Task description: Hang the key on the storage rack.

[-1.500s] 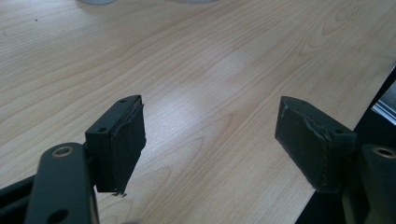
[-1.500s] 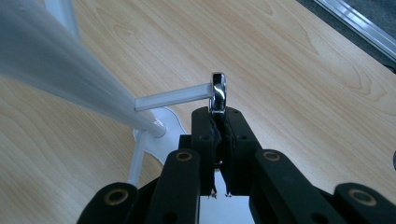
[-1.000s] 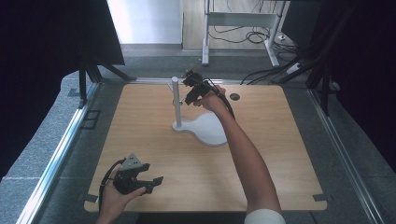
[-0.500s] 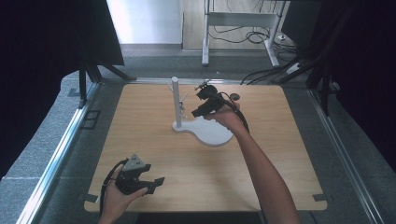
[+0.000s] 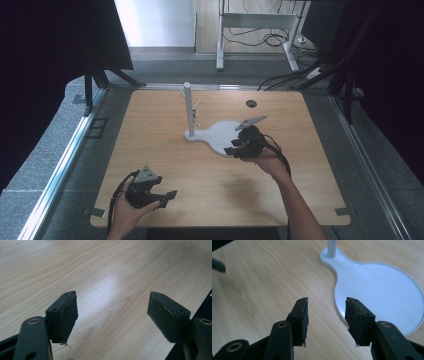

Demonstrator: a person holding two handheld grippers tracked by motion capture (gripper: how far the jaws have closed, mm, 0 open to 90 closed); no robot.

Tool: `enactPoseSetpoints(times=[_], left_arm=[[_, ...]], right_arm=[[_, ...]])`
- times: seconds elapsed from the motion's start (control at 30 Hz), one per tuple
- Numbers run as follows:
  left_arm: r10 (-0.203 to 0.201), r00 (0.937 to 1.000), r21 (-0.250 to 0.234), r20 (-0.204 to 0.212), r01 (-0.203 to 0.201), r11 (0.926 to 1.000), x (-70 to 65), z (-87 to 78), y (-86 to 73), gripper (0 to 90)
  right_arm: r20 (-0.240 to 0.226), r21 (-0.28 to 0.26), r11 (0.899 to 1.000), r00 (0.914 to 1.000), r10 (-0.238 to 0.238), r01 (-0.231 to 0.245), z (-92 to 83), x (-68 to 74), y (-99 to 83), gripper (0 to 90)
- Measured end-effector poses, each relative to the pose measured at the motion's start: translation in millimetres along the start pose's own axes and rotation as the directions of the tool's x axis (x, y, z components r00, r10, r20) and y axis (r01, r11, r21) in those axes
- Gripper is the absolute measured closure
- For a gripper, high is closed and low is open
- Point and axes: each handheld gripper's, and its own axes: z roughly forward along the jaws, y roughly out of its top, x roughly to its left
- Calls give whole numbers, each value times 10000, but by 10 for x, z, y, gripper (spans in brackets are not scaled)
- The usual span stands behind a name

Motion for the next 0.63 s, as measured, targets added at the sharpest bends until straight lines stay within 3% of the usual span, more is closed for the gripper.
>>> enactPoseSetpoints(times=[0.23, 0.3, 0.53, 0.57, 0.63], left_arm=[[-64, 10000, -49, -54, 63, 10000, 16, -19, -7, 249], [-86, 9999, -36, -57, 86, 10000, 20, -13, -11, 249], [-51, 10000, 122, 21, 51, 9999, 20, 33, -12, 249], [-15, 10000, 100, 35, 15, 9999, 9, 31, -7, 248], [65, 9999, 84, 95, -66, 9999, -13, 30, 3, 247]], right_arm=[[-15, 323, 9995, 10000, 20, -20, 80, 129, -461, 523], [-146, 174, 9998, 9998, 110, -108, 85, 153, -550, 522], [15, -12, 9996, 9996, 270, -270, 66, 191, -690, 481], [-4, -332, 9979, 9984, 563, -563, 36, 175, -739, 475], [47, -388, 9975, 9982, 593, -590, 28, 165, -766, 467]])
